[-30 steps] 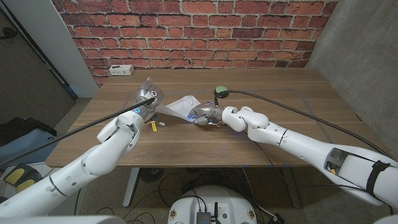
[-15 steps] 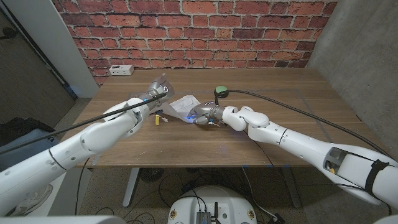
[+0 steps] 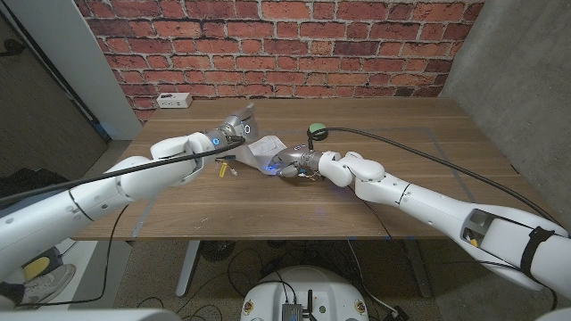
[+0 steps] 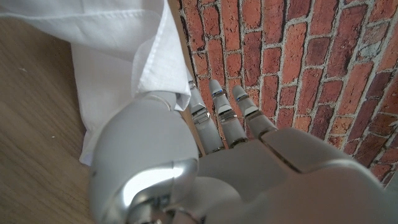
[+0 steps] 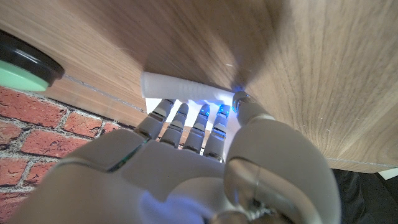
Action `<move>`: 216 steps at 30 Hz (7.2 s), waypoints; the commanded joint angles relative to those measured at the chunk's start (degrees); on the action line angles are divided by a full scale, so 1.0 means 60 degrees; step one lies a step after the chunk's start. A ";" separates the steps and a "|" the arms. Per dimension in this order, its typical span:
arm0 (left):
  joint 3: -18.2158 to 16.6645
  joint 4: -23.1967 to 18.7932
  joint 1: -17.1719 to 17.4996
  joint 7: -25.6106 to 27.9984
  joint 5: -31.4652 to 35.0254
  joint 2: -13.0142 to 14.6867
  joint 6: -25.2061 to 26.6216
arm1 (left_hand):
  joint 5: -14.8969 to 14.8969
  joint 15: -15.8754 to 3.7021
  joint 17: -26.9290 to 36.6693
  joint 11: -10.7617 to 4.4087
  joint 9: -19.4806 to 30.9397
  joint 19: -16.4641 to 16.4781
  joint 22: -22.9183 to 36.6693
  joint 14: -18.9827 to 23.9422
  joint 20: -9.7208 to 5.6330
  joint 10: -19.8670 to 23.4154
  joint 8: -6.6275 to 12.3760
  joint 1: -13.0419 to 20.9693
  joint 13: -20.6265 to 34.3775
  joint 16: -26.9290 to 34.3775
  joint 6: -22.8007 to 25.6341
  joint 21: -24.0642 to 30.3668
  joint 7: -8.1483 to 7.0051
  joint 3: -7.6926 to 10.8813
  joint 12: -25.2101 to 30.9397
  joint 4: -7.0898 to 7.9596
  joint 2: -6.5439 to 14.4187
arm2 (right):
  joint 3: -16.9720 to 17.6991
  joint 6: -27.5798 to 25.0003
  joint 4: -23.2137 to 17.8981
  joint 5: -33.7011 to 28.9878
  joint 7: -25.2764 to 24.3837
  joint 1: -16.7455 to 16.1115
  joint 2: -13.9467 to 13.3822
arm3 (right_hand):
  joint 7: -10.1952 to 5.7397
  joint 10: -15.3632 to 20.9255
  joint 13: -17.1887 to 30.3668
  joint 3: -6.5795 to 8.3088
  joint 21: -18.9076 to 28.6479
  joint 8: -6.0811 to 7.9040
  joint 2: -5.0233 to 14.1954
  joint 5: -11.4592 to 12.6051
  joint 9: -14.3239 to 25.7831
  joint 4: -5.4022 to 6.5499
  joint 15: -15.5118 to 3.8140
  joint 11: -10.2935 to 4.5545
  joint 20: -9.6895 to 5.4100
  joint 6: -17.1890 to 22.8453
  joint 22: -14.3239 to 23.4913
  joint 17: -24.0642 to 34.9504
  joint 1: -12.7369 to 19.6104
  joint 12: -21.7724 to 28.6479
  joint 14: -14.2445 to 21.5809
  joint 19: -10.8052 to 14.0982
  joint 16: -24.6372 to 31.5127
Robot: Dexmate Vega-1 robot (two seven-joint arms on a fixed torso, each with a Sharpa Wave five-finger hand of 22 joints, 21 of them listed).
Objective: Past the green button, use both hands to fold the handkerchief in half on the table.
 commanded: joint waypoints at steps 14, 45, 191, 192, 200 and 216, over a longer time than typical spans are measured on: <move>0.1191 0.1300 -0.1743 0.3120 0.1031 0.0114 -0.0342 | 0.0196 -0.1613 0.0020 -0.0477 -0.0026 0.0026 0.0018 -0.0125 -0.0091 0.0584 0.0047 0.0035 0.0043 -0.0036 0.0027 0.0062 -0.0018 0.0020 -0.0120 0.0019 -0.0083 | -0.0178 -0.0172 0.0073 -0.0086 0.0113 0.0138 0.0013 | 0.0041 0.0068 -0.0003 -0.0044 0.0055 0.0084 -0.0006 0.0019 0.0019 -0.0044 -0.0684 -0.0007 0.0026 0.0096 0.0015 -0.0023 0.0196 -0.0007 -0.0011 0.0090 0.0057; 0.2400 0.3321 -0.3340 0.7670 0.1161 -0.0210 -0.0351 | 0.0348 -0.1698 0.0077 -0.0478 -0.0133 0.0258 0.0012 -0.0014 -0.0283 0.0514 -0.0085 0.0331 -0.0114 0.0059 -0.0175 0.0194 -0.0018 -0.0001 -0.0474 -0.0186 -0.0072 | -0.0183 -0.0295 -0.0109 -0.0095 0.0364 0.0122 -0.0089 | 0.0055 0.0074 -0.0006 -0.0089 0.0060 0.0081 -0.0053 0.0028 0.0016 -0.0102 -0.0687 -0.0032 0.0030 0.0109 0.0011 -0.0073 0.0318 -0.0008 -0.0030 0.0112 0.0068; 0.3710 0.5681 -0.1081 1.0746 -0.3979 -0.4458 0.7879 | 0.0799 -0.1524 -0.0020 -0.0408 -0.0302 0.0241 -0.0090 -0.1775 -0.0459 -0.4396 -0.2023 -0.1893 -0.1043 -0.0065 -0.4545 0.0499 -0.0190 -0.1859 -0.1070 0.0886 0.0167 | 0.2916 -0.5474 -0.5582 -0.2115 0.0050 -0.3441 -0.2060 | 0.0164 0.0119 -0.0017 -0.0488 0.0151 0.0071 -0.0269 0.0133 0.0004 0.0093 -0.0730 0.0523 0.0218 0.0088 -0.0001 -0.0202 0.0045 0.0076 0.0464 0.0616 0.0178; 0.3665 0.5554 -0.0970 1.0602 -0.4049 -0.4461 0.7916 | 0.0797 -0.1523 -0.0020 -0.0408 -0.0302 0.0243 -0.0090 -0.1770 -0.0457 -0.4393 -0.2022 -0.1896 -0.1043 -0.0064 -0.4541 0.0500 -0.0190 -0.1859 -0.1069 0.0887 0.0167 | 0.2933 -0.5409 -0.5541 -0.2026 -0.0020 -0.3423 -0.2041 | 0.0186 0.0123 -0.0017 -0.0492 0.0149 0.0064 -0.0245 0.0127 0.0005 0.0110 -0.0736 0.0523 0.0215 0.0071 -0.0001 -0.0194 0.0031 0.0075 0.0462 0.0615 0.0182; 0.3117 0.4646 -0.0216 0.9944 -0.4906 -0.4605 0.8073 | 0.0707 -0.1480 -0.0014 -0.0395 -0.0310 0.0219 -0.0088 -0.1640 -0.0316 -0.4359 -0.2030 -0.2092 -0.1045 -0.0034 -0.4432 0.0494 -0.0191 -0.1892 -0.1059 0.0973 0.0116 | 0.2874 -0.4948 -0.5207 -0.1569 -0.0301 -0.3125 -0.1951 | 0.0178 0.0102 -0.0016 -0.0530 0.0135 0.0050 -0.0151 0.0092 0.0008 0.0200 -0.0732 0.0553 0.0207 0.0039 0.0001 -0.0155 -0.0068 0.0059 0.0437 0.0605 0.0200; 0.1875 0.3123 0.0621 0.8828 -0.7490 -0.4780 0.7325 | 0.0453 -0.1450 -0.0018 -0.0355 -0.0328 -0.0039 -0.0058 -0.1765 0.0009 -0.4729 -0.2156 -0.2557 -0.1049 -0.0101 -0.4518 0.0417 -0.0193 -0.1998 -0.1188 0.1172 0.0022 | 0.2746 -0.4518 -0.4894 -0.1042 -0.0632 -0.2785 -0.1922 | 0.0195 0.0100 -0.0016 -0.0566 0.0122 0.0045 -0.0087 0.0065 0.0009 0.0236 -0.0726 0.0583 0.0199 0.0026 0.0002 -0.0129 -0.0120 0.0050 0.0419 0.0602 0.0220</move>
